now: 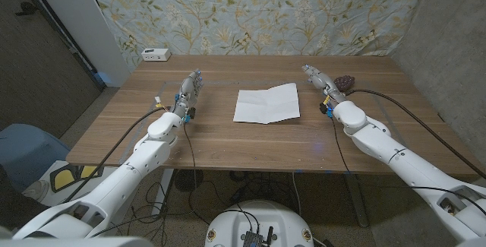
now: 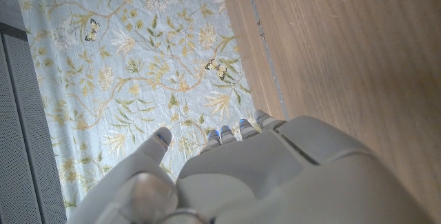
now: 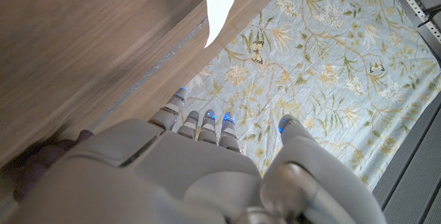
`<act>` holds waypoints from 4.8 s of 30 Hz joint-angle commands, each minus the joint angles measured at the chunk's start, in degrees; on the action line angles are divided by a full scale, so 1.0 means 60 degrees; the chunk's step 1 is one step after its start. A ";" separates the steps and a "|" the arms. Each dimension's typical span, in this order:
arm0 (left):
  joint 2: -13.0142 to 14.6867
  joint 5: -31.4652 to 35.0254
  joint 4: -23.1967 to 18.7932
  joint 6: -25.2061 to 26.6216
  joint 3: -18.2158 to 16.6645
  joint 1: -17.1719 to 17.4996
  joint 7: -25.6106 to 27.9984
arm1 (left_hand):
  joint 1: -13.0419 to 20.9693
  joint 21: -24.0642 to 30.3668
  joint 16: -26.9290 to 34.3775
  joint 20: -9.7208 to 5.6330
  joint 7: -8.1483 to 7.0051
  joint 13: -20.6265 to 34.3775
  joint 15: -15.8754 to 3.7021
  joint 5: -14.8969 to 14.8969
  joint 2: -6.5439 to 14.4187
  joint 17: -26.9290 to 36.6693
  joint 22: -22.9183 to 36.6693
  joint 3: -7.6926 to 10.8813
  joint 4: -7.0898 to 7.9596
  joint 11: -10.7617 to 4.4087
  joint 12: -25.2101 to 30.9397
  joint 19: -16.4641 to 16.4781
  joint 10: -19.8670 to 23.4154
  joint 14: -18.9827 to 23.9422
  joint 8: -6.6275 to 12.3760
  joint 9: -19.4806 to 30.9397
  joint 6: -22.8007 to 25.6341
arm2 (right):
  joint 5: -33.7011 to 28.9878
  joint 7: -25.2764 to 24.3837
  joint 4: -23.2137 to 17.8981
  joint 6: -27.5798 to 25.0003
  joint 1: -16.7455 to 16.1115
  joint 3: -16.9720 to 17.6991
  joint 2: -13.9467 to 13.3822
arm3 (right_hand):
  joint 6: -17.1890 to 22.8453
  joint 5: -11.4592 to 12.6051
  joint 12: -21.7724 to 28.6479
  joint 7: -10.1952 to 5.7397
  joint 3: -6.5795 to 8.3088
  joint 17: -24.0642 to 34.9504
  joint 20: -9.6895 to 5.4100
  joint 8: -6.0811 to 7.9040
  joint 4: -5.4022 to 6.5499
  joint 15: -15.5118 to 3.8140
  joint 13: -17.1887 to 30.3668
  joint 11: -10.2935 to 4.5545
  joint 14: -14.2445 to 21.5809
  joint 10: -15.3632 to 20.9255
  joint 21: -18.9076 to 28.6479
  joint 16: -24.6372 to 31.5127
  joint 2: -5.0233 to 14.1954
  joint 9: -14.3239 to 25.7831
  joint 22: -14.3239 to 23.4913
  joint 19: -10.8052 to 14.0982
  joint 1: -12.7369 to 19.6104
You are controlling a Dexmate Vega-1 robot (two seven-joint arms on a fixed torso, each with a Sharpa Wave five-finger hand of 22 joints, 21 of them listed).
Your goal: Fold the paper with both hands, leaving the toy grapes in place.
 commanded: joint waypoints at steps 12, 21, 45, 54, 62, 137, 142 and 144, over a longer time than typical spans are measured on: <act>0.0121 0.0038 -0.0334 0.0096 -0.0003 0.0234 0.0125 | -0.0043 -0.0026 0.0039 -0.0013 -0.0021 0.0046 -0.0133 0.0068 0.0570 0.0026 0.0037 0.0030 -0.0064 -0.0009 0.0023 0.0037 -0.1339 -0.1662 0.0058 0.0015 -0.1205 | -0.1693 -0.0579 -0.1399 -0.1601 -0.0186 -0.0416 -0.0631 | 0.0170 -0.0111 0.0112 -0.0074 0.0086 0.0084 -0.0030 0.0076 0.0010 -0.0151 0.0052 -0.0032 0.0233 0.0252 0.0110 0.0124 0.0142 0.0056 0.0036 0.0234 0.0078; 0.0080 0.0016 -0.0221 0.0104 0.0055 0.0164 -0.0008 | -0.0047 -0.0037 0.0039 -0.0032 -0.0019 0.0046 -0.0149 0.0069 0.0565 0.0026 0.0037 0.0022 -0.0070 0.0015 0.0024 0.0052 -0.1338 -0.1662 0.0057 0.0016 -0.1208 | -0.2238 -0.0665 -0.1797 -0.2265 -0.0225 -0.0619 -0.0744 | 0.0202 -0.0143 0.0122 -0.0087 0.0126 0.0091 -0.0054 0.0078 0.0024 -0.0200 0.0054 -0.0076 0.0275 0.0310 0.0111 0.0131 0.0179 0.0058 0.0036 0.0254 0.0092; -0.0123 -0.0028 0.0448 0.0086 0.0189 -0.0288 -0.0401 | -0.0058 -0.0067 0.0039 -0.0056 0.0001 0.0047 -0.0150 0.0074 0.0556 0.0027 0.0039 0.0000 -0.0079 0.0051 0.0025 0.0067 -0.1338 -0.1666 0.0056 0.0016 -0.1214 | -0.3679 -0.0228 -0.2229 -0.3507 0.0208 -0.1387 -0.0889 | 0.0350 -0.0251 0.0073 -0.0149 0.0315 0.0077 -0.0185 0.0092 -0.0054 -0.0445 0.0059 -0.0246 0.0289 0.0290 0.0100 0.0094 0.0282 0.0065 0.0035 0.0294 0.0296; -0.0155 -0.0043 0.0576 0.0118 0.0203 -0.0375 -0.0447 | -0.0060 -0.0076 0.0037 -0.0063 -0.0002 0.0047 -0.0157 0.0076 0.0558 0.0027 0.0040 -0.0005 -0.0080 0.0039 0.0024 0.0071 -0.1342 -0.1672 0.0055 0.0017 -0.1219 | -0.4099 0.0019 -0.2184 -0.3661 0.0436 -0.1689 -0.0829 | 0.0377 -0.0285 0.0062 -0.0165 0.0364 0.0078 -0.0208 0.0086 -0.0093 -0.0503 0.0061 -0.0285 0.0300 0.0288 0.0098 0.0097 0.0314 0.0066 0.0035 0.0309 0.0376; -0.0156 -0.0058 0.0576 0.0157 0.0209 -0.0384 -0.0456 | -0.0064 -0.0086 0.0035 -0.0071 -0.0008 0.0048 -0.0150 0.0078 0.0559 0.0028 0.0040 -0.0011 -0.0080 0.0019 0.0017 0.0070 -0.1362 -0.1681 0.0054 0.0017 -0.1223 | -0.4580 -0.0049 -0.2167 -0.3440 0.0474 -0.1887 -0.0851 | 0.0626 -0.0328 0.0116 -0.0109 0.0538 0.0054 -0.0258 0.0140 -0.0250 -0.0600 0.0060 -0.0297 0.0489 0.0491 0.0153 0.0140 0.0361 0.0068 0.0033 0.0508 0.0645; 0.0085 -0.0203 0.0200 0.1041 0.0578 -0.0525 -0.1112 | 0.0254 0.0076 0.0218 0.0343 0.0377 0.0060 0.0442 -0.0036 0.0320 -0.0005 0.0037 -0.0078 -0.0511 0.0868 0.0162 0.0927 -0.0805 -0.0434 0.0104 0.0030 -0.0973 | -0.7313 0.1747 -0.2111 -0.5221 0.0862 -0.3335 -0.0788 | 0.0776 -0.0490 0.0019 -0.0484 0.1650 0.0016 -0.0715 0.0060 -0.1678 -0.1026 0.0043 -0.0636 0.0305 0.0346 0.0131 0.0010 0.0332 0.0083 0.0029 0.0878 0.2859; -0.0102 -0.0419 0.0445 0.1085 0.0657 -0.0701 -0.1538 | 0.0422 0.0147 0.0234 0.0445 0.0503 0.0062 0.0526 -0.0097 0.0354 -0.0006 0.0045 -0.0018 -0.0669 0.1009 0.0197 0.1224 -0.0611 -0.0098 0.0150 0.0033 -0.0797 | -0.7280 0.1748 -0.2067 -0.5145 0.0868 -0.3324 -0.0788 | 0.0784 -0.0499 0.0025 -0.0487 0.1653 0.0022 -0.0717 0.0059 -0.1687 -0.1025 0.0044 -0.0620 0.0311 0.0356 0.0128 0.0016 0.0338 0.0085 0.0031 0.0884 0.2904; -0.0177 -0.0563 0.0583 0.1147 0.0699 -0.0799 -0.1839 | 0.0507 0.0193 0.0241 0.0487 0.0520 0.0062 0.0541 -0.0134 0.0374 -0.0006 0.0050 0.0015 -0.0748 0.1105 0.0235 0.1406 -0.0432 0.0100 0.0165 0.0034 -0.0690 | -0.7276 0.1740 -0.2036 -0.5106 0.0870 -0.3330 -0.0784 | 0.0786 -0.0503 0.0030 -0.0483 0.1653 0.0025 -0.0722 0.0059 -0.1688 -0.1023 0.0044 -0.0610 0.0316 0.0365 0.0127 0.0020 0.0340 0.0086 0.0031 0.0885 0.2920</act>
